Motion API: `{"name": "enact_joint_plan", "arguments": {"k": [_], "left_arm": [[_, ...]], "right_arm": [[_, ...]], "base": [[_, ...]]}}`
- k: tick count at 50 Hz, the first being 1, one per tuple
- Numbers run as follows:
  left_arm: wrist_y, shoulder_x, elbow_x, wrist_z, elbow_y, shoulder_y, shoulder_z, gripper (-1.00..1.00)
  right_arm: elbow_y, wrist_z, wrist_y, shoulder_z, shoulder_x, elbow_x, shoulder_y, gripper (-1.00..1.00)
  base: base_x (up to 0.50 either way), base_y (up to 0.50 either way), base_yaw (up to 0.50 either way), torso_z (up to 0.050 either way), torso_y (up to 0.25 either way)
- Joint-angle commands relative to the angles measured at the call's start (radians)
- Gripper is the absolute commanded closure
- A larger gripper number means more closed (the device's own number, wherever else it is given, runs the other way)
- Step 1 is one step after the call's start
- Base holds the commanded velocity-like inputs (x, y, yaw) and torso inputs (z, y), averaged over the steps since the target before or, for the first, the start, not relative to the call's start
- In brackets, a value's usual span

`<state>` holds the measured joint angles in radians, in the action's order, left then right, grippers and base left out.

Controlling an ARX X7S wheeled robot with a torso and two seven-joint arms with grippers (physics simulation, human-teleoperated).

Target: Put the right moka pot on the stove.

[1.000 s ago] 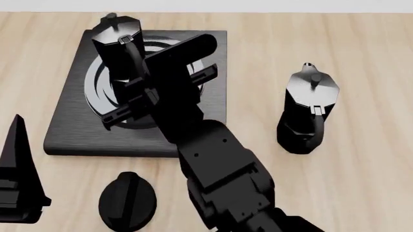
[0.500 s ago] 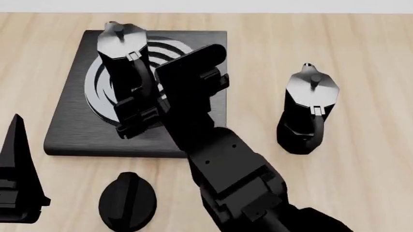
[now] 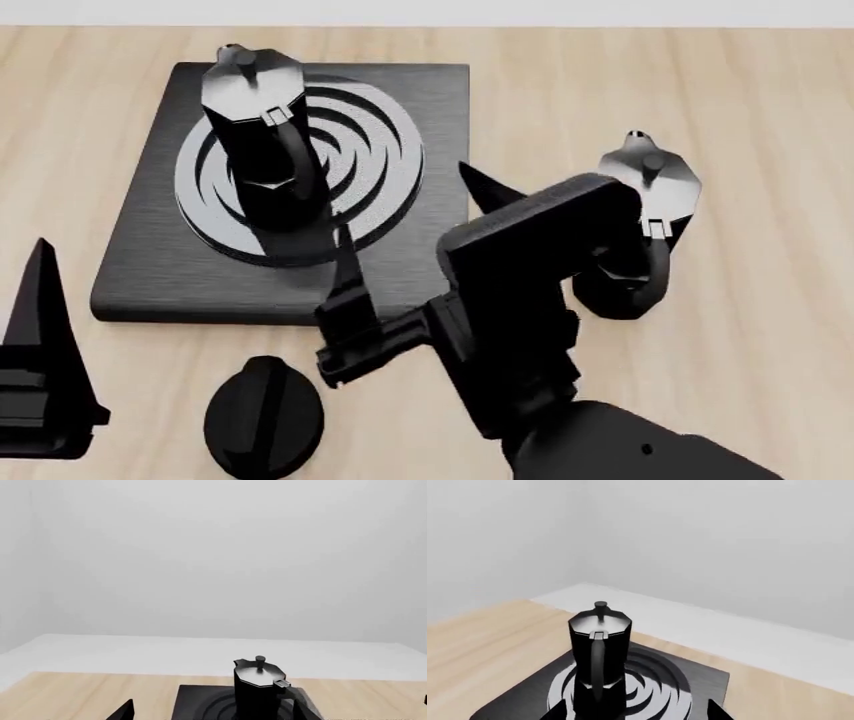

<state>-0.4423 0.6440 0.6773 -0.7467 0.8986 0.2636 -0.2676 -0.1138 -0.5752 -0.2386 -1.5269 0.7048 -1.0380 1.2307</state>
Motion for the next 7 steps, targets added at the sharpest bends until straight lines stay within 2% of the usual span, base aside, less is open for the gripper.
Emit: {"name": "enact_joint_plan", "arguments": {"k": [1,7], "left_arm": [[-0.006,0.004,0.003,-0.004,0.003,0.005,-0.005,-1.0],[0.003,0.003,-0.008,0.004,-0.003,0.001,-0.014,-1.0]], "right_arm": [[-0.4,-0.237,-0.072,-0.021,0.308,0.099,-0.086,-1.0],[-0.455,-0.311,-0.148,-0.036,0.396,0.199,-0.173,-1.0]], "base": [[0.0,0.0,0.0,0.0,0.0],[0.0,0.0,0.0,0.0,0.0]]}}
